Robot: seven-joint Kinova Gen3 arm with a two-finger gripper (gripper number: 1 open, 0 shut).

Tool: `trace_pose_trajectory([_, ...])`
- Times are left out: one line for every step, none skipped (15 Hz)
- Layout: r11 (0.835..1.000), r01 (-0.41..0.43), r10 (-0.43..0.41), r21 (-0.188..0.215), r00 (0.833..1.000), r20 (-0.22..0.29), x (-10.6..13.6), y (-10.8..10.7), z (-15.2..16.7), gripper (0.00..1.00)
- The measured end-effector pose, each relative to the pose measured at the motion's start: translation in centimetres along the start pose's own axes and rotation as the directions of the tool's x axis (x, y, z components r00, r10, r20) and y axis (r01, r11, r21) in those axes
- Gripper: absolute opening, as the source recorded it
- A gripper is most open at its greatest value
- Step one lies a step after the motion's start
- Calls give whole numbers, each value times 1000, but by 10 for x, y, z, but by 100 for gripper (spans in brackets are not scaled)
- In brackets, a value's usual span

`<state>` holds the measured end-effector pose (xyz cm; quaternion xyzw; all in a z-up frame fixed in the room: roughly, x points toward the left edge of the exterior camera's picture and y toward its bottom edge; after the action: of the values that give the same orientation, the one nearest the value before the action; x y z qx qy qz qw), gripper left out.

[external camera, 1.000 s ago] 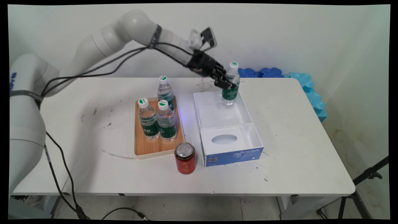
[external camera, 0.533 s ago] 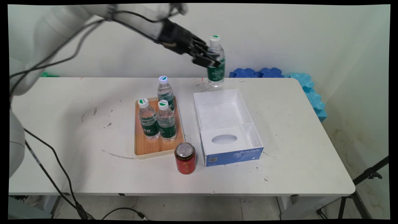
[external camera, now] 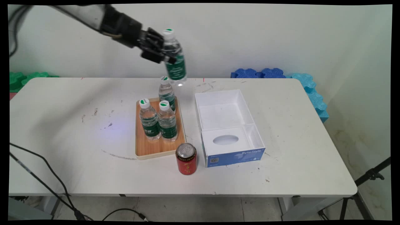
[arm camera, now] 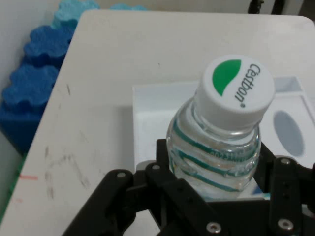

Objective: Place the picked object on the tray

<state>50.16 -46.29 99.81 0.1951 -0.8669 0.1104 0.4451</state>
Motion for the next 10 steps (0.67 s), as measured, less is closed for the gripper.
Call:
trace_pose_trajectory([1000, 12, -12, -8, 1000, -3, -5, 1, -11, 0])
trace_pose_trajectory([999, 28, -28, -19, 1000, -11, -11, 2, -23, 0])
trace_pose_trajectory([999, 38, -39, -28, 999, -22, -14, 3, -32, 0])
trace_pose_trajectory([998, 47, -48, -38, 998, -33, -16, 5, -40, 0])
trace_pose_trajectory([997, 56, -58, -47, 997, -42, -19, 6, -49, 0])
trace_pose_trajectory([996, 65, -67, -54, 997, -47, -22, 7, -58, 0])
trace_pose_trajectory([996, 71, -74, -58, 996, -49, -26, 8, -65, 0])
trace_pose_trajectory([995, 75, -78, -60, 996, -46, -32, 8, -73, 0])
trace_pose_trajectory([995, 76, -78, -59, 996, -40, -38, 8, -81, 0])
trace_pose_trajectory([996, 74, -75, -55, 997, -32, -44, 7, -86, 0])
